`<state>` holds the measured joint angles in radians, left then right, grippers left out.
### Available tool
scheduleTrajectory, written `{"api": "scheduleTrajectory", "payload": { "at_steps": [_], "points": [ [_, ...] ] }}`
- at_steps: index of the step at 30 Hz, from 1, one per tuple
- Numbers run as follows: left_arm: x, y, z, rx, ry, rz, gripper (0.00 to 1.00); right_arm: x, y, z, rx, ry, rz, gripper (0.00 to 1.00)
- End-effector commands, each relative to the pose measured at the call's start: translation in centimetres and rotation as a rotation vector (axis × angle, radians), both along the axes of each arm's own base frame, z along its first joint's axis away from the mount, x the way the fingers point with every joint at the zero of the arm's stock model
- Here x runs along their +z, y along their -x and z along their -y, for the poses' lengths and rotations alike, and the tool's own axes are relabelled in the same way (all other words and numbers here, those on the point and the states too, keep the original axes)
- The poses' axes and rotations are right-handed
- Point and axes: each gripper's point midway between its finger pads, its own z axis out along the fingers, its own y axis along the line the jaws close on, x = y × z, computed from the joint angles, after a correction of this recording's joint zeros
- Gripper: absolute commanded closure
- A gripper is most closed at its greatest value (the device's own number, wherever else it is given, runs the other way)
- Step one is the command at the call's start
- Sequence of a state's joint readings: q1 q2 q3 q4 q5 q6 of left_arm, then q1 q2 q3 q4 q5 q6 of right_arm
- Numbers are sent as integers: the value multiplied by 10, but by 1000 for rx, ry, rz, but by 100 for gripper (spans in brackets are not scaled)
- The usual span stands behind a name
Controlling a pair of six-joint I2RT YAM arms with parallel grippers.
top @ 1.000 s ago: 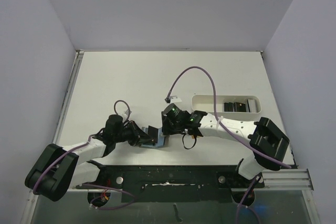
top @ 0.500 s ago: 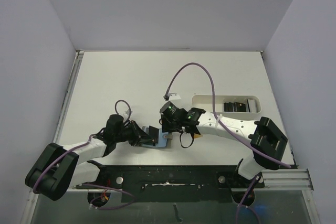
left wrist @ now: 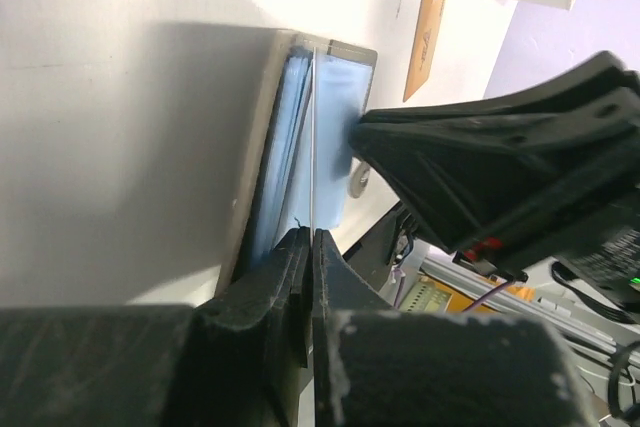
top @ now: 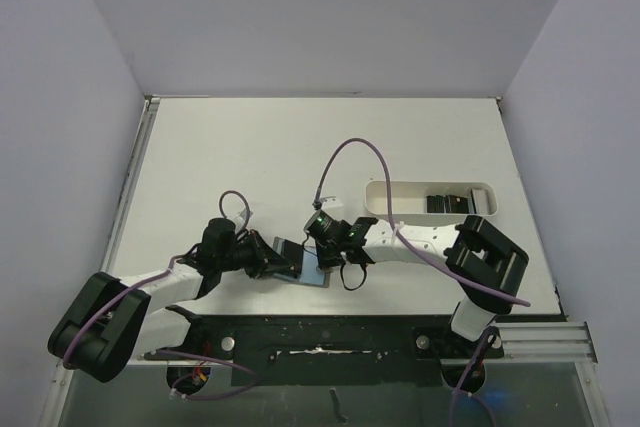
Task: Put the credit cards into the card holder
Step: Insert the credit card into the card holder.
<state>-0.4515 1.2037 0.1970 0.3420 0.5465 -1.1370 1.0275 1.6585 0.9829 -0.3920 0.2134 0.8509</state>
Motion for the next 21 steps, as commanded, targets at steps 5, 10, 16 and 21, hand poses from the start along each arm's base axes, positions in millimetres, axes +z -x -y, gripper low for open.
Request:
{"api": "scheduleTrajectory", "payload": {
  "at_steps": [5, 10, 16, 21],
  "points": [
    [14, -2, 9, -42, 47, 82, 100, -13, -5, 4, -35, -5, 3, 84],
    [9, 0, 10, -57, 43, 77, 100, -15, -4, 4, -33, -3, 2, 84],
    [2, -1, 10, -73, 16, 85, 100, -14, -4, 7, -40, 4, 2, 84],
    [0, 0, 9, -74, -4, 96, 100, -13, -4, 12, -54, 22, 9, 84]
  ]
}}
